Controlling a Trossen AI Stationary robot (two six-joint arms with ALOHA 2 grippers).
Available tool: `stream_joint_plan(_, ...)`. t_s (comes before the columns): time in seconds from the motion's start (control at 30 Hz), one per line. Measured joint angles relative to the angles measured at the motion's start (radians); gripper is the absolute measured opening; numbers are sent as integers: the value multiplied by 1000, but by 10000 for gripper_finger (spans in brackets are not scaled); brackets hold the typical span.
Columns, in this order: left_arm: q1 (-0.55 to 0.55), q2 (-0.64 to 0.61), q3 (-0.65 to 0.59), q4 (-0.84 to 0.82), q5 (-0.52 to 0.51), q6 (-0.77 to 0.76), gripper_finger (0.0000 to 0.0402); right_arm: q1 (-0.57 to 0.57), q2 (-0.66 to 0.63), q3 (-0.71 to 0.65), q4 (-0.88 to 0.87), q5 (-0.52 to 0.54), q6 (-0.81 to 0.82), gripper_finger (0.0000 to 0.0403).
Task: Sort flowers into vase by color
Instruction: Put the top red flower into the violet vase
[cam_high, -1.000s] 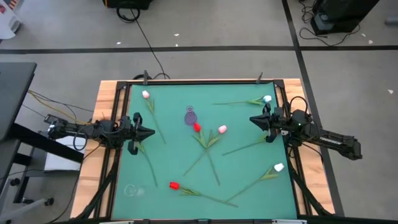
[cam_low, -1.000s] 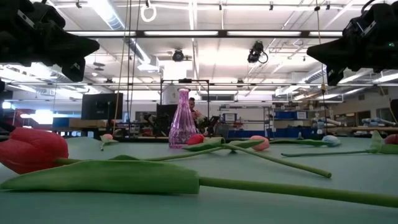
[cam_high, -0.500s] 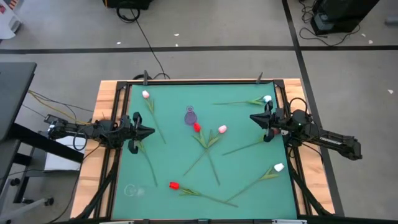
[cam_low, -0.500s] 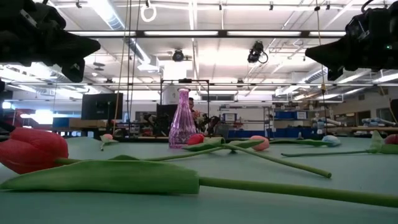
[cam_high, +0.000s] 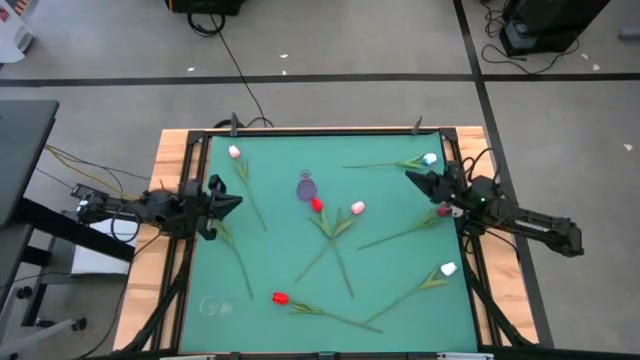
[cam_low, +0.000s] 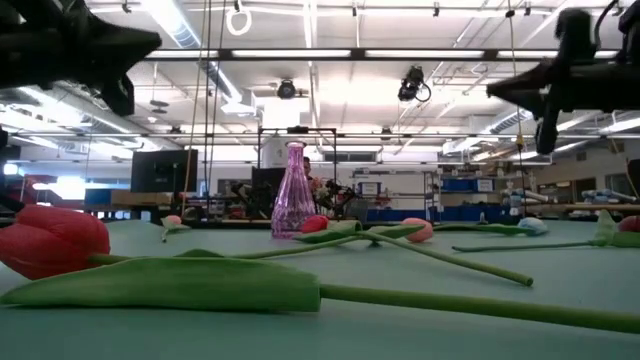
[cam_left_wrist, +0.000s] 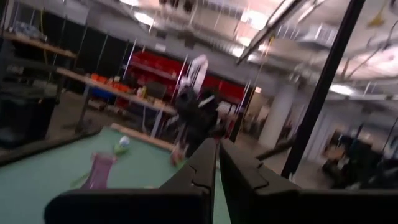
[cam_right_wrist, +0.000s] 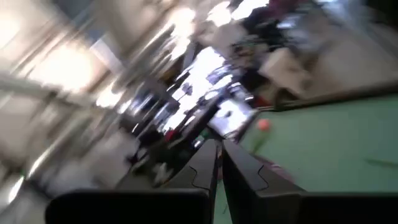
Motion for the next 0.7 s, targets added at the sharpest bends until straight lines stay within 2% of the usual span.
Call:
stream_joint_plan(0.13,0,0,0,63,-23,23,30,0,51,0,40,95,235,33)
stream_joint_plan(0.23,0,0,0,77,-140,10,30,0,98,0,105,127,327,33)
stream_joint_plan(0.33,0,0,0,80,-249,-54,30,0,157,0,188,149,341,33)
stream_joint_plan(0.53,0,12,0,53,-278,-151,30,0,307,12,383,112,355,33)
stream_joint_plan(0.7,0,96,2,25,-280,-258,30,9,486,143,342,13,352,33)
